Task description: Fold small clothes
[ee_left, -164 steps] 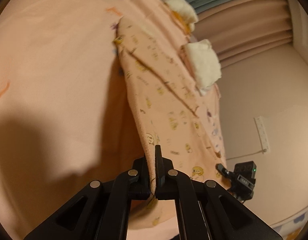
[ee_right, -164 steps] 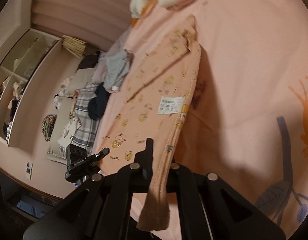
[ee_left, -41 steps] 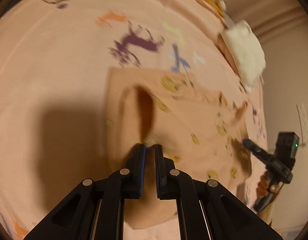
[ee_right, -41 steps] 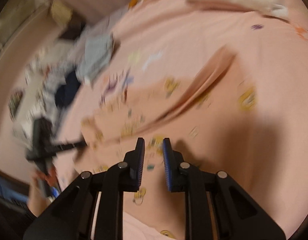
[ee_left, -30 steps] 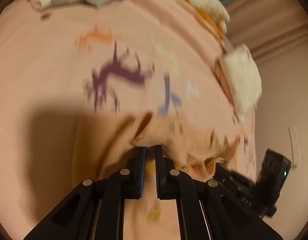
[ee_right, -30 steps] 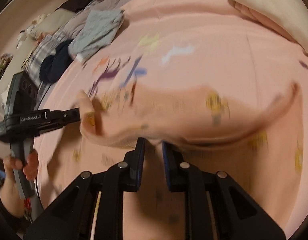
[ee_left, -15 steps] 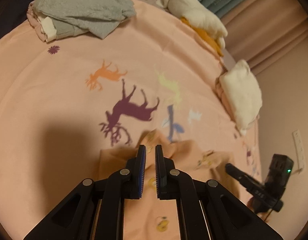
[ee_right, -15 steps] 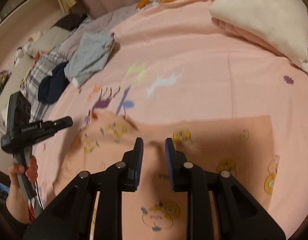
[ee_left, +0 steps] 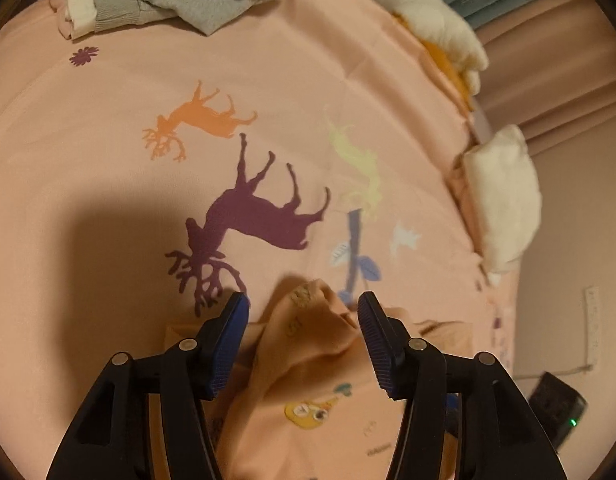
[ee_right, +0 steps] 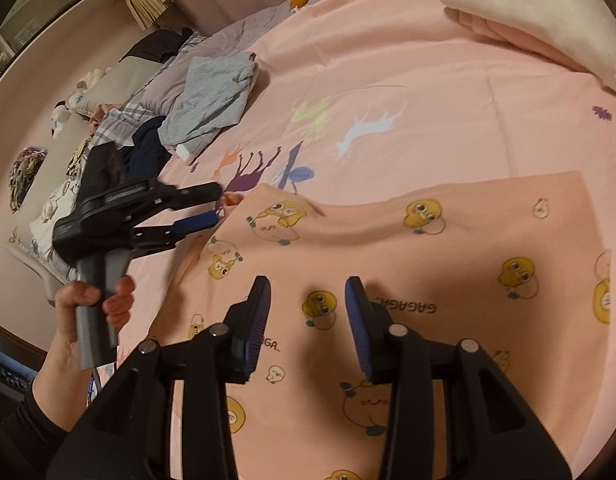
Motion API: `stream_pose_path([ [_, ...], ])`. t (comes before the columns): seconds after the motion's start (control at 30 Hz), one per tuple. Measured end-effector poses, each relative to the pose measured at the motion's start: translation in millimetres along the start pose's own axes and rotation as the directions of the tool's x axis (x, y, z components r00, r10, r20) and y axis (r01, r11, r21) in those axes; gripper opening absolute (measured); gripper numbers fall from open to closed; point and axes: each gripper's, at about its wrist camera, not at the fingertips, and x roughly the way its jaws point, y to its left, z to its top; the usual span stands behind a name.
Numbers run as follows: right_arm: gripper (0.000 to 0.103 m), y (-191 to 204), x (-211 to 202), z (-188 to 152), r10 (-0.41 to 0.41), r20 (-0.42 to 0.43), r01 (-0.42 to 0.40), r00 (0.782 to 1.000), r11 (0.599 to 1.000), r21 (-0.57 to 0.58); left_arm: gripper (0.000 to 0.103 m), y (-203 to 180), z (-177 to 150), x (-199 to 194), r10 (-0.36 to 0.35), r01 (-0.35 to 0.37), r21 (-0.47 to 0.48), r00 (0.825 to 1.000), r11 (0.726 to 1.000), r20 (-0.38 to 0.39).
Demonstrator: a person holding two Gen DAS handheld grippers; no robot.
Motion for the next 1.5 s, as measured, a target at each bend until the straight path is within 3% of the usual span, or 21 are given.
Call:
stream_pose_path([
  [0.07,0.04,-0.1,1.7,-0.9,0.006,-0.004,-0.006,1.0,1.0,0.0,0.051,-2.1,1.4,6.8,0.031,-0.031,0.003,0.999,1.0,-0.013],
  [0.17,0.04,-1.0,4.7,-1.4,0.005,-0.009,-0.005,1.0,1.0,-0.001,0.016,-5.6,2.0,12.7,0.077,-0.076,0.037,0.997,0.996,-0.029],
  [0.2,0.04,-1.3,5.3,-1.7,0.006,-0.01,-0.006,1.0,1.0,-0.001,0.009,-5.9,1.7,13.5,0.087,-0.086,0.045,0.996,0.995,-0.032],
  [0.27,0.04,-2.7,6.1,-1.4,0.011,-0.008,-0.011,1.0,1.0,0.005,0.005,-5.4,1.3,11.6,0.122,-0.122,0.054,0.992,0.991,-0.008],
  [0.4,0.04,-6.3,7.9,1.6,0.001,0.0,-0.001,1.0,1.0,0.014,0.004,-3.6,5.0,-5.9,0.173,-0.177,0.041,0.981,0.983,0.092],
  [0.5,0.04,-10.8,9.1,5.5,-0.013,0.008,0.013,1.0,1.0,0.026,0.004,-2.9,15.7,-6.8,0.213,-0.217,0.034,0.973,0.976,0.089],
  [0.63,0.04,-22.7,7.5,9.9,-0.054,0.013,0.053,0.998,0.995,0.08,0.004,4.1,30.7,-7.7,0.322,-0.324,-0.006,0.941,0.946,0.105],
  [0.67,0.04,-24.1,4.0,10.3,-0.055,0.019,0.054,0.998,0.995,0.082,0.004,6.9,30.3,-11.7,0.322,-0.322,-0.02,0.94,0.946,0.116],
  [0.73,0.04,-27.9,-7.7,12.7,-0.076,0.048,0.072,0.996,0.994,0.076,0.004,8.0,26.1,-21.4,0.3,-0.301,-0.01,0.945,0.953,0.132],
  [0.87,0.041,-40.3,-27.1,27.4,-0.133,0.093,0.126,0.987,0.989,0.08,0.004,-9.0,2.8,-38.5,0.204,-0.216,0.1,0.971,0.971,0.125],
  [1.0,0.044,-40.5,-19.8,41.0,-0.045,0.029,0.043,0.999,0.997,0.069,0.004,-24.6,-25.2,-33.2,0.126,-0.133,0.197,0.991,0.971,0.044],
  [1.07,0.043,-32.9,-1.6,38.7,0.009,-0.06,-0.007,0.998,0.999,0.044,0.004,-26.6,-34.8,-24.1,0.112,-0.11,0.214,0.994,0.971,0.002],
  [1.17,0.038,-27.4,28.3,37.7,-0.083,-0.13,0.085,0.988,0.996,0.01,0.004,-21.5,-46.7,-9.2,0.133,-0.122,0.214,0.991,0.969,-0.035],
  [1.27,0.034,-28.1,40.1,51.9,-0.159,-0.047,0.158,0.986,0.987,-0.025,0.004,-11.0,-55.7,-4.5,0.145,-0.133,0.196,0.988,0.971,-0.051],
  [1.37,0.036,-41.5,33.3,71.4,-0.309,0.051,0.308,0.95,0.951,0.029,0.004,-7.0,-54.4,-10.0,0.131,-0.121,0.175,0.99,0.977,-0.044],
  [1.43,0.036,-45.6,20.2,75.2,-0.323,0.089,0.32,0.942,0.946,0.055,0.004,-6.0,-53.8,-13.7,0.146,-0.137,0.183,0.989,0.974,-0.034],
  [1.5,0.036,-42.8,1.7,70.3,-0.268,0.106,0.265,0.958,0.964,0.039,0.004,-5.1,-55.5,-14.7,0.149,-0.139,0.195,0.988,0.971,-0.036],
])
